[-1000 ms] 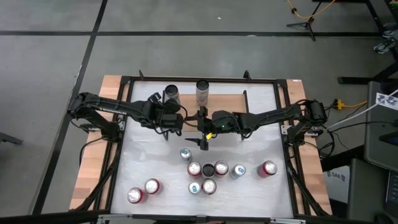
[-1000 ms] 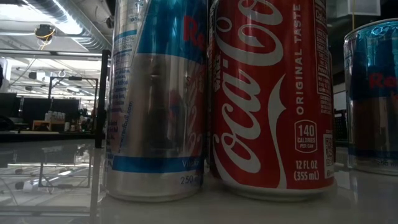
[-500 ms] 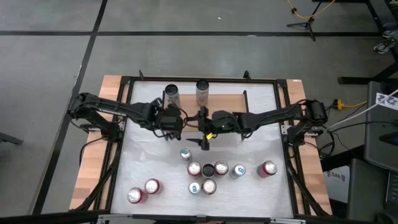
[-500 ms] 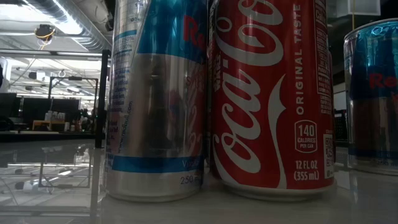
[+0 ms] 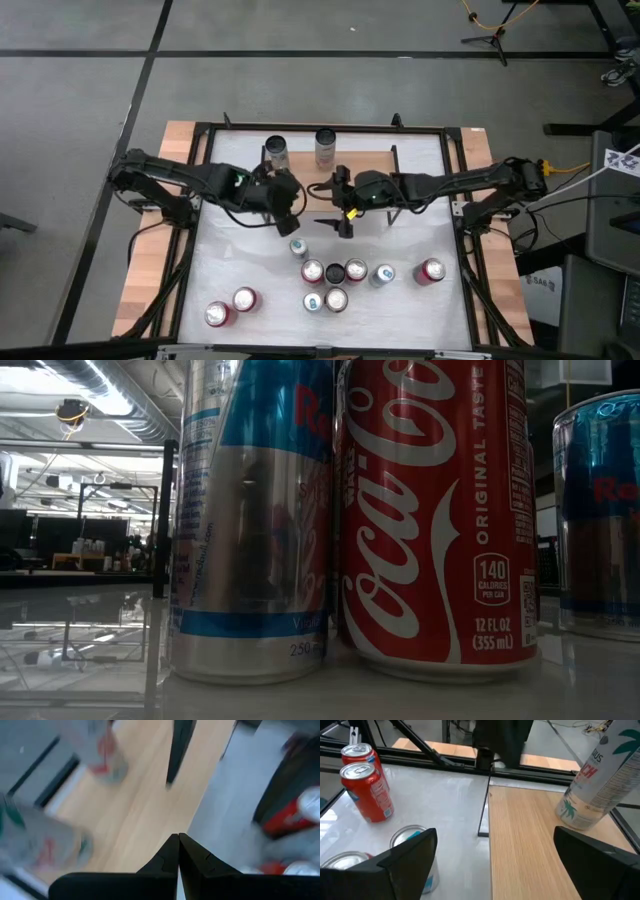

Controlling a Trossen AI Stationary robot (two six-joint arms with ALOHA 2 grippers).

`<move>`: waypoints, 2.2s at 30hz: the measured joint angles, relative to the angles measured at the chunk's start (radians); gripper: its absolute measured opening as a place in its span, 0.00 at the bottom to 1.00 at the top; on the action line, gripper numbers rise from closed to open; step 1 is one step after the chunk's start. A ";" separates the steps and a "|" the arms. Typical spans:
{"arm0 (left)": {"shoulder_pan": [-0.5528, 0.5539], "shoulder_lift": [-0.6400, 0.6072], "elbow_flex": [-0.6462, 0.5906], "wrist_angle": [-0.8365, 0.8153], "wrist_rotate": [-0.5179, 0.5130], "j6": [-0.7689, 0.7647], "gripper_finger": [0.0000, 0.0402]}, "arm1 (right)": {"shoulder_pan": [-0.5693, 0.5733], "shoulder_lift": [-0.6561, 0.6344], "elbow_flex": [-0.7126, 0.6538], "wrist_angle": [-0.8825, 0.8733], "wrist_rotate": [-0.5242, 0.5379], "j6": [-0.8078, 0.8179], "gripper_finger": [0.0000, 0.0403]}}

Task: Place canned beverage on shelf
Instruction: Put the left white soda can on the shelf

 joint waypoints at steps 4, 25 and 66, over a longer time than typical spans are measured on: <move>0.039 0.000 0.044 0.094 -0.013 0.112 0.00 | 0.000 -0.009 0.000 -0.007 0.000 0.000 0.97; 0.289 0.047 0.049 0.080 -0.010 0.212 0.00 | 0.000 -0.009 0.000 -0.038 0.000 0.000 0.97; 0.297 0.047 0.049 0.015 -0.177 0.199 0.00 | 0.000 -0.009 0.000 -0.038 0.000 0.000 0.97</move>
